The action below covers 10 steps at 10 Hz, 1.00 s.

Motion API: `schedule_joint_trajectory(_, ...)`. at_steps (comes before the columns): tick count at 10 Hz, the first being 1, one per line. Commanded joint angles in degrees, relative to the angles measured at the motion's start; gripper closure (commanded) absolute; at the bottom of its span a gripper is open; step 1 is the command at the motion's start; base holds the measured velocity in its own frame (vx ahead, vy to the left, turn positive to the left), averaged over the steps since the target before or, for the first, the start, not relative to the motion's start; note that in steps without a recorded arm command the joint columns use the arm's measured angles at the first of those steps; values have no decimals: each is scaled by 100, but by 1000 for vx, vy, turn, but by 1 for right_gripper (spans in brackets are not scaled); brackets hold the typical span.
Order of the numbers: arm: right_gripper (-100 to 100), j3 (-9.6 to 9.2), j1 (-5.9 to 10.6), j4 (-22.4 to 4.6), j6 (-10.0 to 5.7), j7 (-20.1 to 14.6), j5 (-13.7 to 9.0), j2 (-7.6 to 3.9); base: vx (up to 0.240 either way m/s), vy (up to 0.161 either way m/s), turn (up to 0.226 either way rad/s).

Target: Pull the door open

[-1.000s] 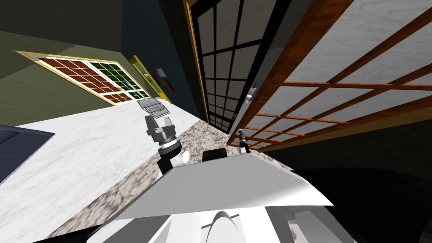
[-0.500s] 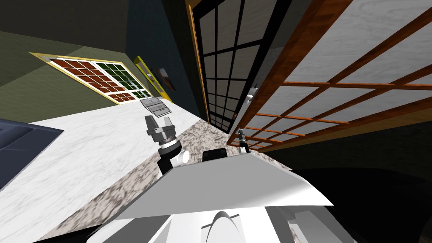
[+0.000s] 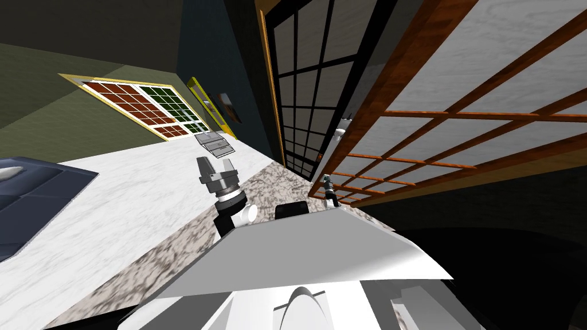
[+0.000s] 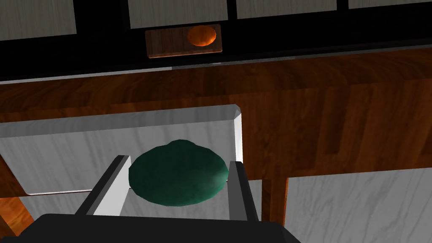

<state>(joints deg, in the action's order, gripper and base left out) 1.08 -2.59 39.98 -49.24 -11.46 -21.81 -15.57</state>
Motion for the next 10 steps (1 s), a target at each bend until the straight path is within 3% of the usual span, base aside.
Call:
schedule_joint_trajectory(1, 100, -8, 12, -13, -6, -182, -18, 8, -31, -10, 22)
schedule_joint_trajectory(9, 100, -60, 143, -143, -29, -1358, -180, 3, -40, -8, 40)
schedule_joint_trajectory(10, 100, -60, 143, -143, -29, -1380, -180, 3, -31, -3, 22)
